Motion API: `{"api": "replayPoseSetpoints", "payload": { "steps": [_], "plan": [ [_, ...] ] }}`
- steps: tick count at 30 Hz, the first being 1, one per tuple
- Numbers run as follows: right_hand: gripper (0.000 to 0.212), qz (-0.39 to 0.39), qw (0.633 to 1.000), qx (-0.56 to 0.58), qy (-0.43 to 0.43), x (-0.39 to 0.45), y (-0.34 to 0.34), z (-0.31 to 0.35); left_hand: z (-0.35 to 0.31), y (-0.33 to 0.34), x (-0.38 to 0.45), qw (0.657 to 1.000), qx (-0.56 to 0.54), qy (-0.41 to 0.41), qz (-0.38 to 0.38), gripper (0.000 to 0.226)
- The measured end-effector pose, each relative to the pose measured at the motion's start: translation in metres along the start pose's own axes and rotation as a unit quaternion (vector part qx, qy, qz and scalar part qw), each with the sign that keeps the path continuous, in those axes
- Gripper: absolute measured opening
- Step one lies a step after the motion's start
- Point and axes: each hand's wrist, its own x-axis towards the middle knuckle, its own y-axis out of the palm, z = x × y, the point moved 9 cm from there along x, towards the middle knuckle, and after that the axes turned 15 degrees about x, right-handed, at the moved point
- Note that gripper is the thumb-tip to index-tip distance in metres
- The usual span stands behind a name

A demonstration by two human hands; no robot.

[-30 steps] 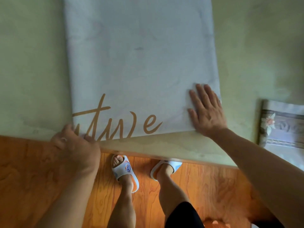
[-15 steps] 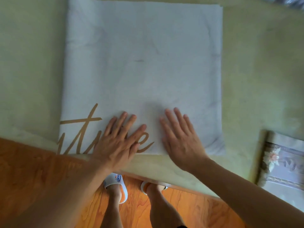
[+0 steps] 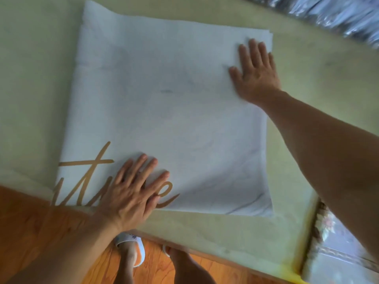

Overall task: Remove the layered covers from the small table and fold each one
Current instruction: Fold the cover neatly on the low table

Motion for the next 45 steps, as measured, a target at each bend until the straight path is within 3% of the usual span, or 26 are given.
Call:
{"api": "replayPoseSetpoints", "payload": {
  "steps": [2,4,6,8,13,17,22,27,32,36,38,42,45],
  "plan": [
    [0.070,-0.030,1.000,-0.001,-0.002,-0.012,0.000,0.024,0.001,0.001,0.000,1.000,0.000,-0.002,0.008,0.065],
    [0.063,-0.027,0.993,0.017,-0.113,-0.054,0.025,0.091,-0.002,0.001,0.000,1.000,0.006,0.002,0.014,0.066],
    [0.058,0.026,0.966,0.053,-0.252,-0.117,0.070,0.169,-0.002,0.000,-0.002,1.000,0.005,0.001,0.014,0.066],
    [0.056,0.073,0.945,0.046,-0.316,-0.158,0.100,0.211,0.001,-0.002,-0.002,1.000,-0.005,-0.008,0.008,0.065],
    [0.057,0.087,0.952,0.003,-0.294,-0.156,0.112,0.209,0.017,-0.012,-0.010,0.993,-0.115,-0.019,-0.020,0.059],
    [0.059,0.105,0.952,-0.035,-0.286,-0.158,0.117,0.214,0.132,0.021,-0.082,0.976,-0.081,-0.200,0.003,0.059],
    [0.059,0.070,0.978,0.046,-0.191,-0.165,0.107,0.250,0.148,0.038,-0.101,0.977,-0.078,-0.192,0.049,0.067],
    [0.066,0.181,0.892,0.049,-0.411,-0.202,0.173,0.403,0.152,0.048,-0.106,0.975,-0.075,-0.191,0.079,0.060],
    [0.073,0.135,0.929,-0.045,-0.343,-0.098,0.180,0.402,0.155,0.046,-0.104,0.975,-0.080,-0.191,0.075,0.064],
    [0.081,0.069,0.982,-0.009,-0.178,0.032,0.145,0.395,0.156,0.045,-0.104,0.977,-0.087,-0.182,0.065,0.064],
    [0.083,0.067,0.991,-0.015,-0.114,0.094,0.125,0.386,0.155,0.047,-0.103,0.977,-0.102,-0.170,0.075,0.065],
    [0.081,0.067,0.991,-0.031,-0.110,0.122,0.116,0.390,0.164,0.037,-0.093,0.980,-0.100,-0.146,0.093,0.061],
    [0.078,0.042,0.993,-0.019,-0.109,0.115,0.117,0.392,0.185,0.016,-0.049,0.987,-0.097,-0.128,0.030,0.038]
  ]
}}
